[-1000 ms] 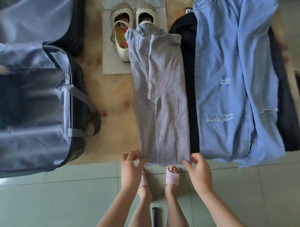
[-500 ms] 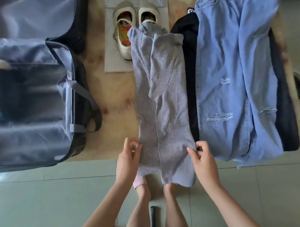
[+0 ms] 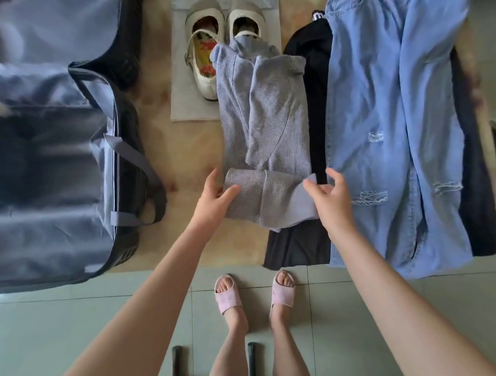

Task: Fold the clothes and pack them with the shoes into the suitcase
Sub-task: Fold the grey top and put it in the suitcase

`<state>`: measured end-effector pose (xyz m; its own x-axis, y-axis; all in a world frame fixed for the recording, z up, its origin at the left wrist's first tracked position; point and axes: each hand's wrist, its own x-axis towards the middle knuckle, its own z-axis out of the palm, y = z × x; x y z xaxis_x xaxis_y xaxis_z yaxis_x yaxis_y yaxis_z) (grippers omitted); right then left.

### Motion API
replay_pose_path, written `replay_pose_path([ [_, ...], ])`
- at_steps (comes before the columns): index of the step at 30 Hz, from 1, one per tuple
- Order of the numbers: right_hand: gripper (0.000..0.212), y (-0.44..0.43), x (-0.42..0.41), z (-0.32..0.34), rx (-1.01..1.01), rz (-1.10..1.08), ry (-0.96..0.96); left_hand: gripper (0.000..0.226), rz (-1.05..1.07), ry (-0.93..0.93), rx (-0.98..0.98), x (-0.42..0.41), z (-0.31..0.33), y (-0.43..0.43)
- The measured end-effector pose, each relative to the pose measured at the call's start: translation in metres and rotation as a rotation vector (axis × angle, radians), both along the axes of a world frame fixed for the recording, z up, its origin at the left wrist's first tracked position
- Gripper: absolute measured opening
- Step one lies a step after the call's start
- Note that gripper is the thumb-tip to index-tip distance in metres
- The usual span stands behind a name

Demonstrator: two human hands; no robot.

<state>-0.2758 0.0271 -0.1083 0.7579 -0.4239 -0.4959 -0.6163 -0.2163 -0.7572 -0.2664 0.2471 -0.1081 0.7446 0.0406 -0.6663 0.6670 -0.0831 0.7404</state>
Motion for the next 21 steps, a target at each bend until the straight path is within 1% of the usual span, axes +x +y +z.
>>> replay_pose_path([
  [2,0.063,-0.001,-0.012,0.0,0.029,0.047,0.028,0.07,-0.008,0.033,0.07,-0.008,0.0,0.006],
  [4,0.067,-0.001,-0.027,-0.001,0.087,0.063,0.049,0.071,-0.028,0.011,0.122,-0.021,0.004,0.01],
  [5,0.067,-0.002,-0.033,-0.002,0.085,0.079,0.037,0.072,-0.046,-0.016,0.151,-0.027,0.005,0.011],
  [7,0.063,-0.003,-0.036,-0.003,0.017,0.117,-0.01,0.074,-0.052,-0.069,0.215,-0.033,0.007,0.011],
  [9,0.059,0.0,-0.029,0.001,-0.018,0.112,-0.073,0.073,0.007,-0.091,0.227,-0.031,0.011,0.008],
  [10,0.057,0.002,-0.022,0.005,-0.025,0.106,-0.108,0.071,0.058,-0.094,0.19,-0.026,0.016,0.004],
  [11,0.056,0.006,-0.012,0.013,-0.02,0.096,-0.138,0.07,0.13,-0.094,0.115,-0.018,0.022,-0.001],
  [12,0.056,0.009,-0.001,0.02,0.027,0.065,-0.165,0.068,0.217,-0.087,0.001,-0.009,0.028,-0.006],
  [14,0.056,0.013,0.025,0.035,0.255,-0.035,-0.219,0.062,0.396,-0.061,-0.278,0.014,0.035,-0.014],
  [15,0.056,0.012,0.037,0.038,0.349,-0.08,-0.227,0.059,0.461,-0.06,-0.37,0.024,0.036,-0.017],
  [16,0.056,0.011,0.047,0.039,0.395,-0.101,-0.225,0.058,0.48,-0.069,-0.386,0.032,0.036,-0.018],
  [17,0.055,0.009,0.055,0.036,0.378,-0.093,-0.215,0.058,0.464,-0.085,-0.339,0.036,0.034,-0.018],
  [19,0.053,0.005,0.058,0.027,0.245,-0.034,-0.21,0.065,0.417,-0.127,-0.193,0.037,0.029,-0.017],
  [21,0.053,-0.001,0.055,0.016,0.127,0.026,-0.199,0.07,0.363,-0.151,-0.087,0.037,0.023,-0.013],
])
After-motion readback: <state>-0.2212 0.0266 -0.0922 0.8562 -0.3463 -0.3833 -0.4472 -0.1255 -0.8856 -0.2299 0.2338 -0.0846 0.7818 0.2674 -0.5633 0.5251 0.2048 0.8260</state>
